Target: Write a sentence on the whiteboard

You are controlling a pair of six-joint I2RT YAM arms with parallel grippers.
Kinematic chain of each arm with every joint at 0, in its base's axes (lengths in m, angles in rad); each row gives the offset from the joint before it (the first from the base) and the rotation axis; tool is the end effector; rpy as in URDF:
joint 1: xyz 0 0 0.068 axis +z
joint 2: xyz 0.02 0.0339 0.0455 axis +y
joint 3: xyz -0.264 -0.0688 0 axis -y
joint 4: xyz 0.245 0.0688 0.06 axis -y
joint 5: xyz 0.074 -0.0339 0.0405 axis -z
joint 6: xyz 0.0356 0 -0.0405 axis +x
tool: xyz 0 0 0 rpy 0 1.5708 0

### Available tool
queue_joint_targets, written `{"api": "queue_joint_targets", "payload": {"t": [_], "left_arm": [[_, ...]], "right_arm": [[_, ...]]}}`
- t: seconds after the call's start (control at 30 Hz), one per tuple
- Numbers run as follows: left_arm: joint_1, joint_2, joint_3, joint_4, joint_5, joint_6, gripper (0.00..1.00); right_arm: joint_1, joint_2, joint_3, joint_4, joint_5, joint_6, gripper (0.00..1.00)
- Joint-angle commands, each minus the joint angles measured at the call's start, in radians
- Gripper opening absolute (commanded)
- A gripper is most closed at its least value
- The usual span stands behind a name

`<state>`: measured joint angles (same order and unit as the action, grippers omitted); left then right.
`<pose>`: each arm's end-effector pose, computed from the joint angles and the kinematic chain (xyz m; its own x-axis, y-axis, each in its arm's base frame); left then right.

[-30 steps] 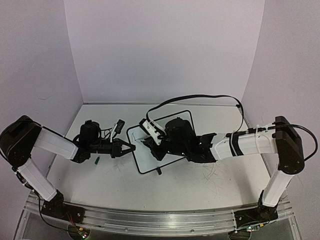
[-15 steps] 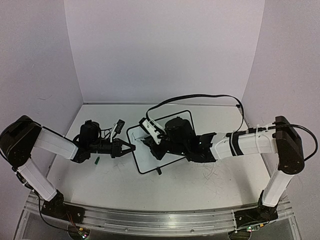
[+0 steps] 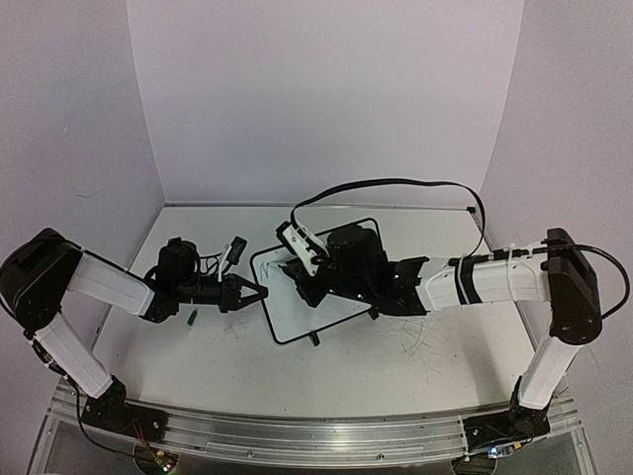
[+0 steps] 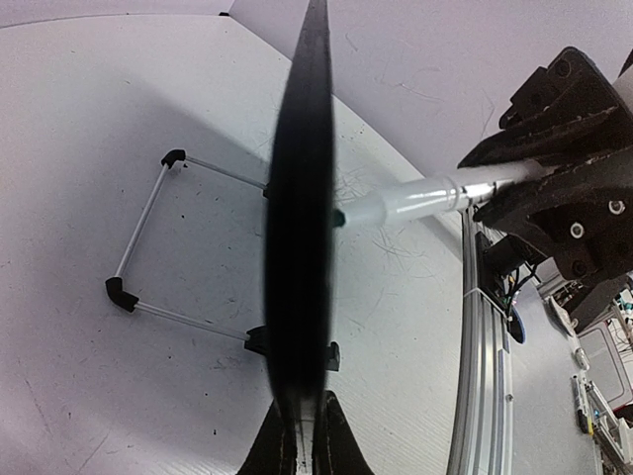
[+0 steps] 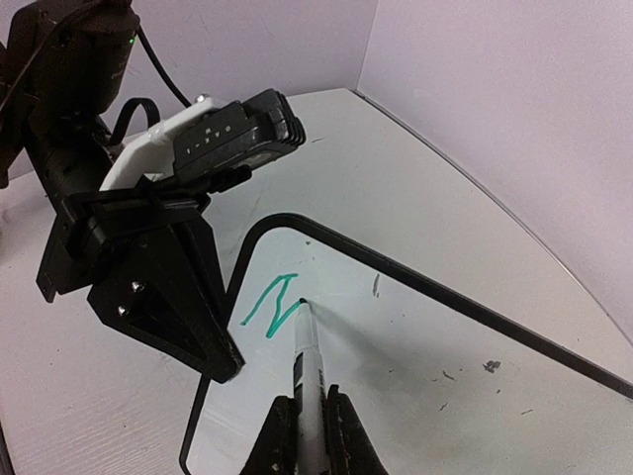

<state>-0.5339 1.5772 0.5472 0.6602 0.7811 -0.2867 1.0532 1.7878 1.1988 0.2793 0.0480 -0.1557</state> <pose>0.2385 -0.1701 0.1625 -0.5604 0.0980 -0.8224 0.8007 0.3179 -0.5078 0.2084 0.3626 0.2517 -0.0179 -0.3444 -0.9386 -0.8586 0.4864 -0.1621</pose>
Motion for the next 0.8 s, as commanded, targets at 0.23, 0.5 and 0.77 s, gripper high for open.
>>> {"api": "queue_joint_targets", "payload": {"t": [0.23, 0.5, 0.77], "left_arm": [[-0.001, -0.031, -0.018, 0.006, -0.016, 0.060, 0.00], [-0.001, -0.029, -0.018, 0.004, -0.019, 0.061, 0.00], [-0.001, -0.033, -0.016, 0.003, -0.020, 0.061, 0.00]], "right_arm": [[-0.027, -0.004, 0.036, 0.024, 0.052, 0.007, 0.00], [-0.026, -0.018, -0.008, 0.023, 0.038, 0.026, 0.00], [-0.027, -0.030, -0.046, 0.021, 0.026, 0.043, 0.00]]}}
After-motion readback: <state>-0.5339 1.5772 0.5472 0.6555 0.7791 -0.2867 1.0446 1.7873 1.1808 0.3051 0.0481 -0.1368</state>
